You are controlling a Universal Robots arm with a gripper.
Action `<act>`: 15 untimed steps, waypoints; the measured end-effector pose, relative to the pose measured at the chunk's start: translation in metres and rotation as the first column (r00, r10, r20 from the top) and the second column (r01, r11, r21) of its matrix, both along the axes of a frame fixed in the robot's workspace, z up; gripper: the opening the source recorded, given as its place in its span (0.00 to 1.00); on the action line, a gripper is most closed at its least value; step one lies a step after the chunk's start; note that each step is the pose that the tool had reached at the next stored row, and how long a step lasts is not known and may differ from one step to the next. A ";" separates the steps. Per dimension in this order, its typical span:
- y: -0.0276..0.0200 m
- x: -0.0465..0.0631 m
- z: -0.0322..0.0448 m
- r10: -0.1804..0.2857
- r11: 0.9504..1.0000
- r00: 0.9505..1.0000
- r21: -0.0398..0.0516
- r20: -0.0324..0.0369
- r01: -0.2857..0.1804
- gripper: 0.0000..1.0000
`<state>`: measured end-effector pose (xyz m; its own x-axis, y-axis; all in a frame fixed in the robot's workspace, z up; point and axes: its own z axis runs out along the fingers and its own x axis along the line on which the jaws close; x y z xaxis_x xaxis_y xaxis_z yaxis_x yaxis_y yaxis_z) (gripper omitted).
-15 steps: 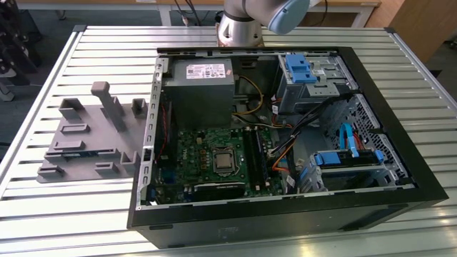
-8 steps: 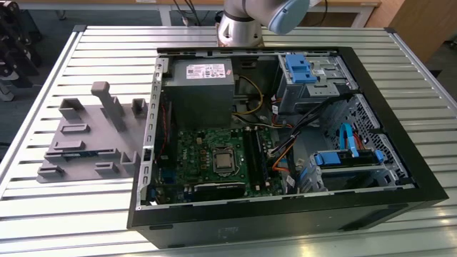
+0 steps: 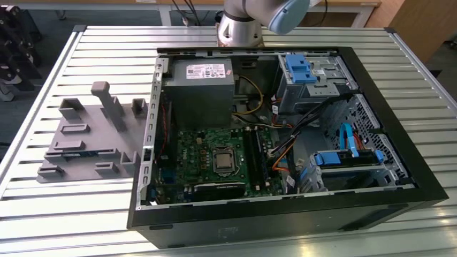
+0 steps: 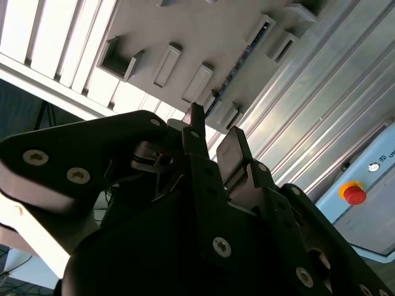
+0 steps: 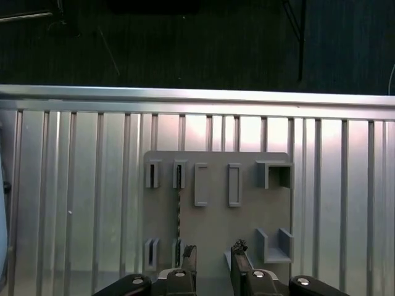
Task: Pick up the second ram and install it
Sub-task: 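Pick up the second ram and move it above second insertion slot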
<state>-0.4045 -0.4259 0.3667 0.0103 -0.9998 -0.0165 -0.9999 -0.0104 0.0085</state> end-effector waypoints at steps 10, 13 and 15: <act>-0.0001 0.000 -0.0046 -0.031 1.000 1.000 0.000 0.000 0.031 0.36; -0.0001 0.000 -0.0068 -0.035 0.999 0.999 0.000 0.000 0.035 0.36; -0.0001 0.000 -0.0082 -0.036 0.999 0.999 0.000 0.000 0.036 0.36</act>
